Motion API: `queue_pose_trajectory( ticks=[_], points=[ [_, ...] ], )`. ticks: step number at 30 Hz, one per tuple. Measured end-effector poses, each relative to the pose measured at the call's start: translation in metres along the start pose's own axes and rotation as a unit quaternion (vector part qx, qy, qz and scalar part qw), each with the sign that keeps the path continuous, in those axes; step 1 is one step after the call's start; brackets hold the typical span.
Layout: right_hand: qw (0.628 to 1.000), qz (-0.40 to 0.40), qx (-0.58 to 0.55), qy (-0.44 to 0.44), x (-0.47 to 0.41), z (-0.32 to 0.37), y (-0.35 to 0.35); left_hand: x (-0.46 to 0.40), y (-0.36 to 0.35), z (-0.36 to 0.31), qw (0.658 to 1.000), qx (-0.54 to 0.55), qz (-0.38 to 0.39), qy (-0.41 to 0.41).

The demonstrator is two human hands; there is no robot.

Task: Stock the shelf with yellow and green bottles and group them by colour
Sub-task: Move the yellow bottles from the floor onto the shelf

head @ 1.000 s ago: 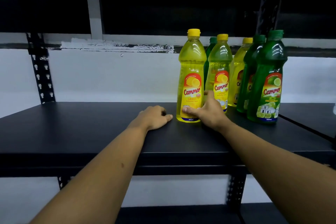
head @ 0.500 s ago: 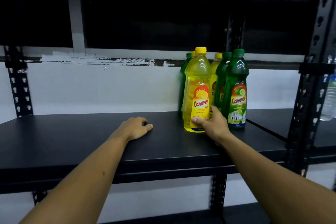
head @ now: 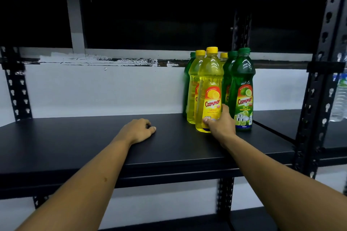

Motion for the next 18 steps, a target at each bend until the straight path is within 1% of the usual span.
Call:
queue_pose_trajectory(
  ticks=[4, 7, 10, 13, 16, 18],
  points=[
    [1.000, 0.005, 0.012, 0.004, 0.001, 0.001, 0.001, 0.008, 0.005, -0.002, 0.999, 0.018, -0.027, 0.008],
    [0.999, 0.015, 0.043, 0.001, 0.005, 0.001, 0.002, 0.017, 0.009, -0.004, 0.999, 0.024, -0.029, 0.009],
    [0.994, 0.026, 0.102, -0.035, 0.010, 0.005, 0.006, 0.030, 0.014, -0.008, 0.999, 0.026, -0.026, 0.007],
    [0.989, 0.034, 0.132, -0.059, 0.018, 0.009, 0.013, 0.044, 0.019, -0.012, 0.999, 0.025, -0.022, 0.001],
    [0.985, 0.048, 0.163, -0.028, 0.033, 0.012, 0.023, 0.060, 0.024, -0.018, 1.000, 0.008, -0.019, 0.005],
    [0.975, 0.082, 0.206, 0.018, 0.050, 0.015, 0.028, 0.076, 0.031, -0.024, 0.999, -0.016, -0.028, 0.014]
  ],
)
Point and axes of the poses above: each hand's wrist, its own x-axis away from the middle knuckle, its own y-axis out of the back of the hand, z = x × y, the point moved 1 cm from there along -x, towards the middle knuckle, and after that the axes turned 8 degrees about -z, right-handed, at the moved point
